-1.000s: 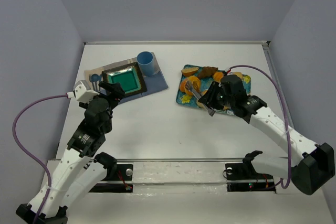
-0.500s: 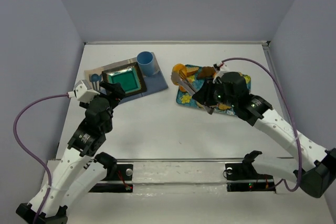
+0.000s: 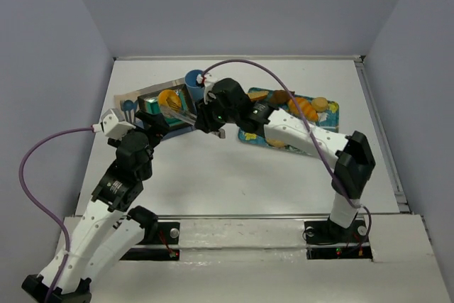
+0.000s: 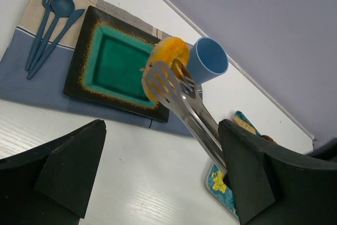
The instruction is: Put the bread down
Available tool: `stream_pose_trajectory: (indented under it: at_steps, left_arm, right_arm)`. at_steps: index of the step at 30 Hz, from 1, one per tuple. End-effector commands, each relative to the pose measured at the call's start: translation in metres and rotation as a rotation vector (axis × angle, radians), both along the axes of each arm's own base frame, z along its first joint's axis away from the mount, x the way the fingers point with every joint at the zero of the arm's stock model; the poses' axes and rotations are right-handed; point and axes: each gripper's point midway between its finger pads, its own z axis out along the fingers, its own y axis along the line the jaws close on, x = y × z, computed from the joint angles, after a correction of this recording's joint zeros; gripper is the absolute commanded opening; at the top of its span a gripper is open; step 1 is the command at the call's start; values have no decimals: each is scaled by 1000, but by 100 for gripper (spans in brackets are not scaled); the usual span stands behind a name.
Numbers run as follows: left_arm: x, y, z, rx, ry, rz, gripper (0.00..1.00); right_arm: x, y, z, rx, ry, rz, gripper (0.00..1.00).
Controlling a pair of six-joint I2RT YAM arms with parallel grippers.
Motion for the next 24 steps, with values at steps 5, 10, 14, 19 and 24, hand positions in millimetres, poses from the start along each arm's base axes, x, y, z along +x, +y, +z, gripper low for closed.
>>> stream_pose_trajectory:
  at_steps: [5,10,14,19,24]
  left_arm:
    - [0,9,11,-17,-31,53,99]
    - [-1,10,12,-18,-36,57,99]
    - [-1,11,13,-21,-39,59,99]
    - [-1,11,12,-20,-38,61,99]
    - [-1,11,12,-20,-37,61,99]
  right_arm:
    - [59,40,-21,-125,-79,-53,7]
    - [66,47,-38,-160,-61,-52,21]
    - [63,50,-33,-146,-60,-31,44]
    - [61,48,-17,-123,-76,-26,50]
    - [61,46,3,-96,-110,-33,51]
